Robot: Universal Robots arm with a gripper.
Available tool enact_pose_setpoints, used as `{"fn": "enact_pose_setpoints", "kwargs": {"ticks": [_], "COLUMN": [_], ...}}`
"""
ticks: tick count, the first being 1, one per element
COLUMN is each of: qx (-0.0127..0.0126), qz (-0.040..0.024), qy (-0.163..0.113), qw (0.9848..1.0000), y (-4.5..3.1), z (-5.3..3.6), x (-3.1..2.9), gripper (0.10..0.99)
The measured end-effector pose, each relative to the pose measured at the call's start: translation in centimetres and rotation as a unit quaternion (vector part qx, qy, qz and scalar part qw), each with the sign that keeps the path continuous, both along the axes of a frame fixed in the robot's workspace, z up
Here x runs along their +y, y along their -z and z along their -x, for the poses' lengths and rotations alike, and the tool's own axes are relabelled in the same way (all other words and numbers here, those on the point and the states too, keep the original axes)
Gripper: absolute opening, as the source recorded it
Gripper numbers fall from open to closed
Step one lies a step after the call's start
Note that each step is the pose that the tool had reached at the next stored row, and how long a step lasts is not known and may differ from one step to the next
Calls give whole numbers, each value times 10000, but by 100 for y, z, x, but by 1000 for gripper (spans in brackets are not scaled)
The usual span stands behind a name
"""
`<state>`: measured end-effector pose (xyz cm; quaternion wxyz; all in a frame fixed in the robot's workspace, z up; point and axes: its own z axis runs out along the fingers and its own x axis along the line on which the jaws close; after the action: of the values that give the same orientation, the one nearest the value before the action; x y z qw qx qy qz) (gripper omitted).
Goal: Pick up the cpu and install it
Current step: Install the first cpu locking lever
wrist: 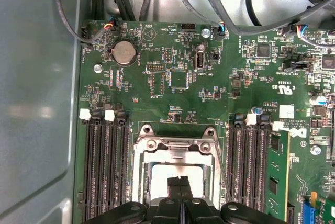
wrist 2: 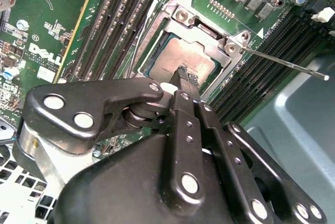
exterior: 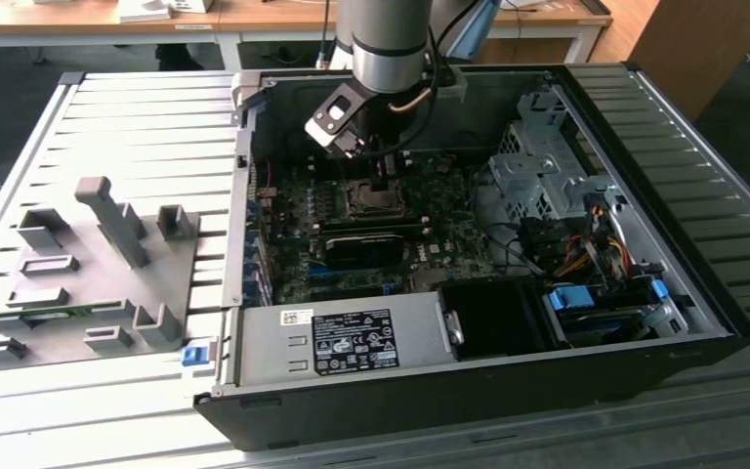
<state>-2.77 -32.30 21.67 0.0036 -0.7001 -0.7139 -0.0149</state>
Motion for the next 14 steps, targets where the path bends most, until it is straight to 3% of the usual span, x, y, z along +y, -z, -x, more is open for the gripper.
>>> {"fn": "enact_pose_setpoints", "kwargs": {"ticks": [14], "qx": [0], "qz": [0], "qy": [0], "qw": [10000], "y": [-46], "z": [0], "x": [0], "gripper": [106]}}
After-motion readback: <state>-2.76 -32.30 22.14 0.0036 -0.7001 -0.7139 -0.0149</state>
